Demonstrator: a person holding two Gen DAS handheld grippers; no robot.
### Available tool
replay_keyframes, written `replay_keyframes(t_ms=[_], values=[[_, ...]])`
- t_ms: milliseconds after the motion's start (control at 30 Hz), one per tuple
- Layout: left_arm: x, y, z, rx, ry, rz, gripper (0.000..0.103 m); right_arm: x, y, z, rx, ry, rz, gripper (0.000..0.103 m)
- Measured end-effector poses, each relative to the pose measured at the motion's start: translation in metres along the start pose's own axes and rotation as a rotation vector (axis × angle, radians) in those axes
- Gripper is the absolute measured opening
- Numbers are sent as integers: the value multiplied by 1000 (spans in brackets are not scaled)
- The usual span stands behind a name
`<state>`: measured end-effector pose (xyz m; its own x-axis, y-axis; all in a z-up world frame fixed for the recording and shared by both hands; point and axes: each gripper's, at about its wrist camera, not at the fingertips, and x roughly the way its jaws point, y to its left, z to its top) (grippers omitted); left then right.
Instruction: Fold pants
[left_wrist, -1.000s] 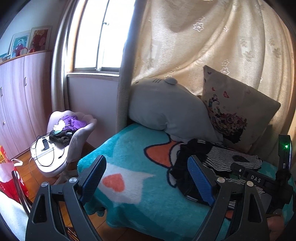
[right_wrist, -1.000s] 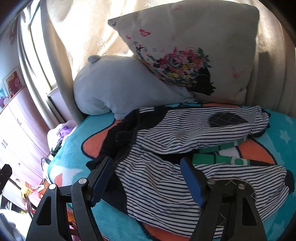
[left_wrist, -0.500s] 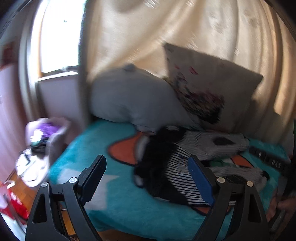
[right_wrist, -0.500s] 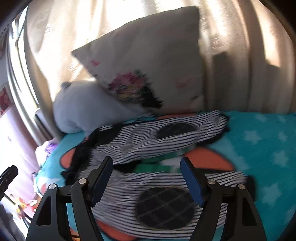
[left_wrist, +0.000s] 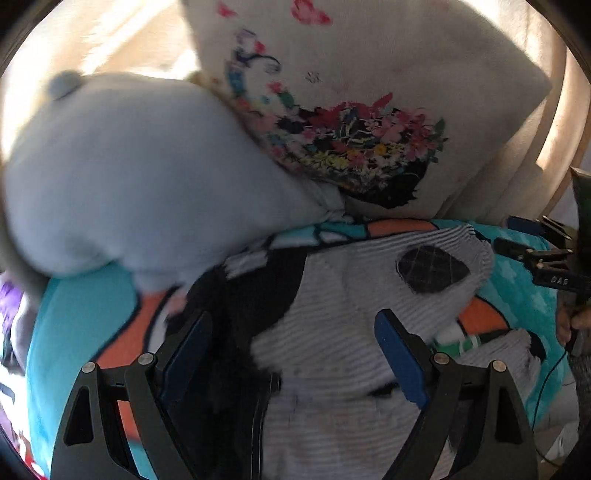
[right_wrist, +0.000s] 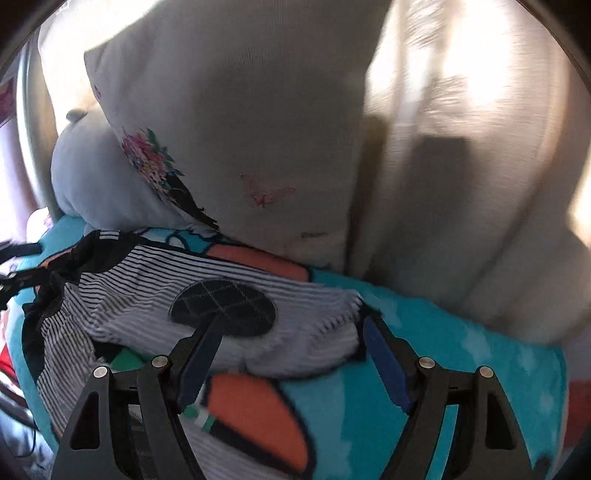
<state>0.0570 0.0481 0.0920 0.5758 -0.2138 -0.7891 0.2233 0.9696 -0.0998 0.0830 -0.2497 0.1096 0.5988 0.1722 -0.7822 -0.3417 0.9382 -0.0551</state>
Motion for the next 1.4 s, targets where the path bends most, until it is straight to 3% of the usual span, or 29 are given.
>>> replay_keyframes(t_ms=[167,300,367,533,667,700,733,767,800,833,867,900,1000,1233,1400], values=[[53,-2,32,40,68,-42,89,56,9,19,-153,70,46,83],[90,-4,41,99,123,-23,89,88,23,25,-239,109,110,83],[104,-4,43,127,133,-10,89,99,27,27,-268,112,121,83],[131,0,42,136,213,-78,89,112,27,30,-299,99,171,83],[136,-7,41,166,224,-50,89,118,27,22,-307,130,220,83],[135,-9,41,166,224,-43,86,118,25,22,-290,136,236,81],[134,-12,40,169,218,-46,73,117,24,22,-278,146,258,78],[130,-16,40,178,204,-45,64,116,22,22,-262,157,291,63],[127,-19,40,182,197,-46,42,114,22,22,-241,170,327,46],[124,-20,39,172,196,-69,20,111,22,22,-228,178,344,40],[122,-20,39,161,199,-85,16,108,24,21,-217,182,353,26],[117,-21,39,147,191,-84,14,105,23,21,-192,188,364,14],[105,-26,36,135,161,-77,12,91,23,21,-168,167,351,9],[44,-33,22,95,51,-106,11,23,19,27,-151,69,301,9],[-16,-29,0,72,-46,-159,11,-40,35,9,-150,8,275,9]])
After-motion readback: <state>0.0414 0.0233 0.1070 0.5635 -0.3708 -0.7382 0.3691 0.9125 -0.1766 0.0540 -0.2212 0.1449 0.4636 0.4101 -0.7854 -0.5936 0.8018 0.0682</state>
